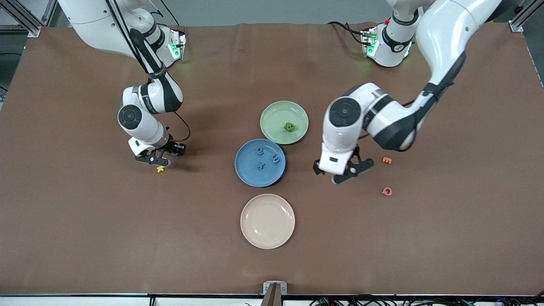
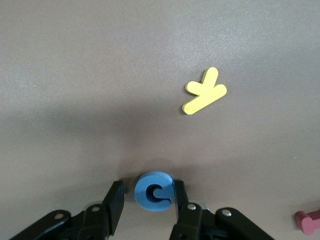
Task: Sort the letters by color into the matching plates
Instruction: 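Withdraw the left gripper while the right gripper lifts the blue c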
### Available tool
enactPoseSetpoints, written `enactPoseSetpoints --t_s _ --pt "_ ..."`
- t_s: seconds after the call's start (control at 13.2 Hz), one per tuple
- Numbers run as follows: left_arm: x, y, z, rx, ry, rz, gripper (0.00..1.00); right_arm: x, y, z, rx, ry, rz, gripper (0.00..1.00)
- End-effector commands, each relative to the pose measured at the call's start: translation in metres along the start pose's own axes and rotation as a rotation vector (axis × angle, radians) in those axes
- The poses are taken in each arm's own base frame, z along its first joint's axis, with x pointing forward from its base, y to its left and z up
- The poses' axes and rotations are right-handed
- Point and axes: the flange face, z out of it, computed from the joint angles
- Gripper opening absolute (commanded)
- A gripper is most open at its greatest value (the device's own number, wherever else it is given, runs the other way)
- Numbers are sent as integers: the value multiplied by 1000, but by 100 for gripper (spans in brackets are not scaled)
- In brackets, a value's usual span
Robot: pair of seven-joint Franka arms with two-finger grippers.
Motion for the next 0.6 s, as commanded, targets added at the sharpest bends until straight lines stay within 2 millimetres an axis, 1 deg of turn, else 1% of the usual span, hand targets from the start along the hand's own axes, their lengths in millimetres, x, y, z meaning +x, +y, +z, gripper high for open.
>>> enactPoseSetpoints --t_s 0.0,0.08,0.15,0.23,0.3,0.38,0.53 --pt "39 -36 -26 7 29 32 100 -5 4 -6 8 7 0 42" --pt "51 -48 -36 2 43 29 100 -5 4 -7 10 10 0 41" --pt "62 -59 -41 4 53 34 100 -5 3 -7 10 8 0 41" --pt "74 -71 -44 7 60 49 100 -5 3 -7 10 8 0 38" --pt "84 -83 -53 10 78 62 100 -6 3 -6 9 6 -2 33" --pt "94 -97 -58 22 87 78 100 -5 2 -6 9 7 -2 27" --pt "103 -108 -77 42 136 169 100 -6 2 -6 8 4 3 17"
